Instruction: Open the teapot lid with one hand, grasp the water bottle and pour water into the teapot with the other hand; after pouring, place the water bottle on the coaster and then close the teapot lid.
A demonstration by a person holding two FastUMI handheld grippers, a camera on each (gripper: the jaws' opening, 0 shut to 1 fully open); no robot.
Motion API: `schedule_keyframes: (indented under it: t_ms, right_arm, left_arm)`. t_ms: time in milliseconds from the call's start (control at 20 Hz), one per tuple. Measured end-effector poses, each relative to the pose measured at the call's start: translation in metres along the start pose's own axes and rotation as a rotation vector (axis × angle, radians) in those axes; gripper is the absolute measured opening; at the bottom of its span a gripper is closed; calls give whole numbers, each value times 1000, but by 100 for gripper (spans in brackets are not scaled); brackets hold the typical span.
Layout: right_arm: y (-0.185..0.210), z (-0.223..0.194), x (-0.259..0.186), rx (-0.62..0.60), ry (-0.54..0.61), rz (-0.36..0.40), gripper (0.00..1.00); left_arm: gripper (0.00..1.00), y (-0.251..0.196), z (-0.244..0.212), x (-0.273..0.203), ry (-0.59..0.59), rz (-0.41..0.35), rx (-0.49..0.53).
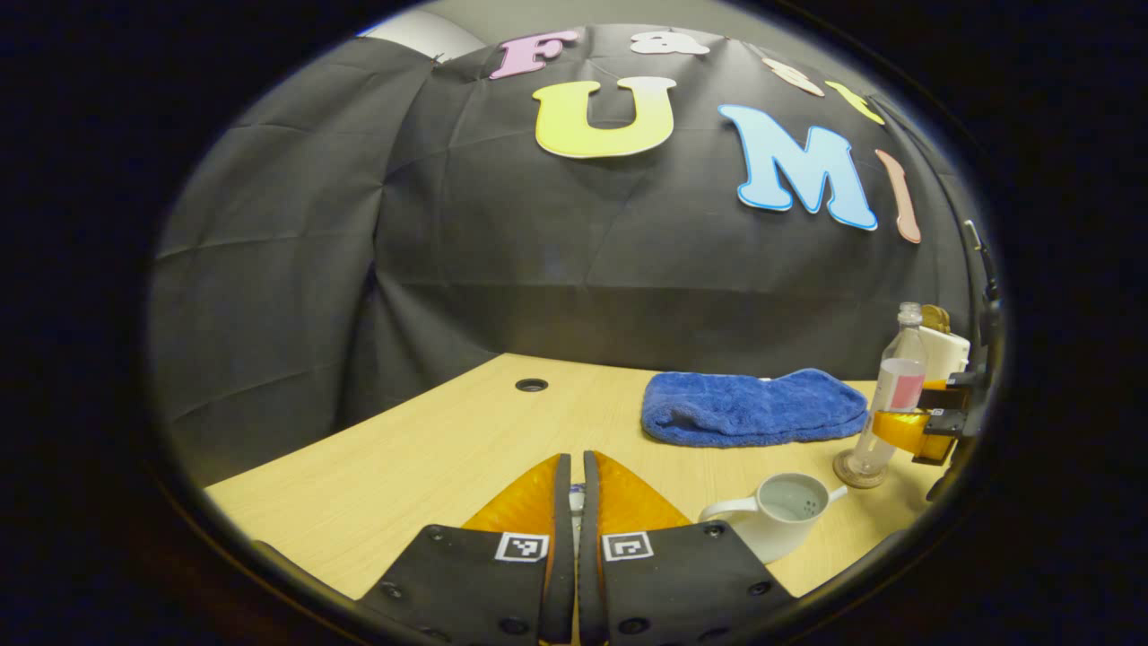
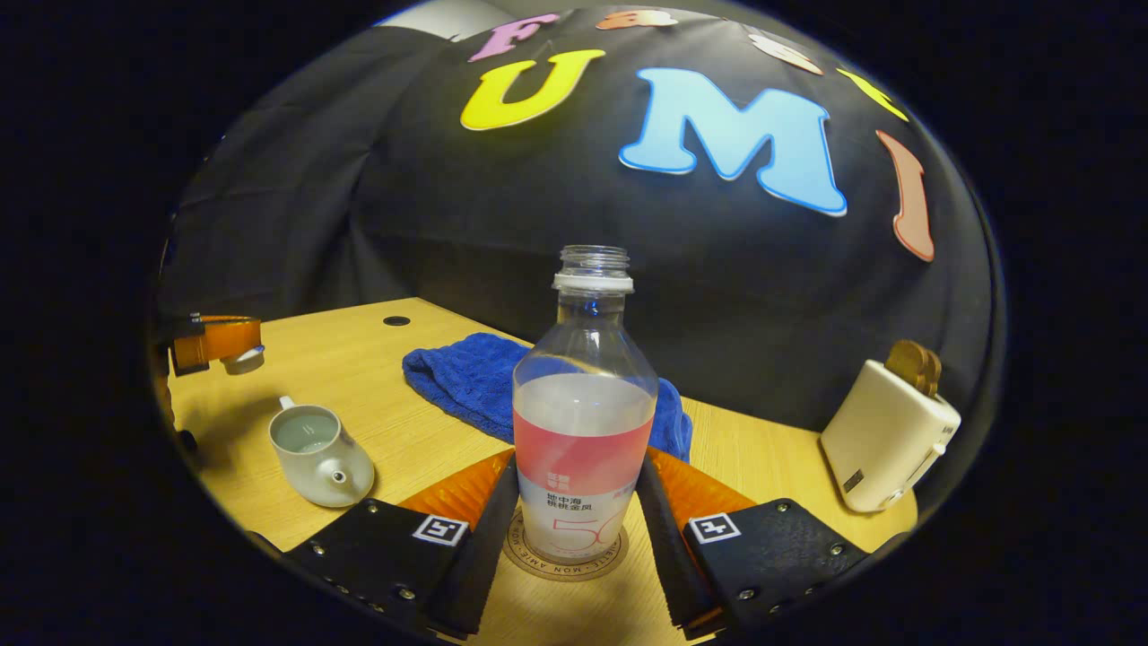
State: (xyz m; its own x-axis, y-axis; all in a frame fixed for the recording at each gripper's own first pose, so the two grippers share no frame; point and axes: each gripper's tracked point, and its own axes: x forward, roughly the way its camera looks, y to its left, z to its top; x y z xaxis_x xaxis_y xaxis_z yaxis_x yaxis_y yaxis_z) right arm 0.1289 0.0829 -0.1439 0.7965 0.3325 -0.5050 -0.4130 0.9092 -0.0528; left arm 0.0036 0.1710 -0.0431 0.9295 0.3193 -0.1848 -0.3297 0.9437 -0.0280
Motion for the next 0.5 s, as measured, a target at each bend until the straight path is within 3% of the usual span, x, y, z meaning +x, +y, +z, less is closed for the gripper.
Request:
schedule_keyframes:
  t_ms: [150,500]
  right_arm:
    - [-5,2,3,89,-9,1,75]
    - [-6,-3,3,120,-25,7,75]
  left_arm:
    - [9,0,1,0,2,-4,5]
    - [9,-1,0,0,8,-6,24]
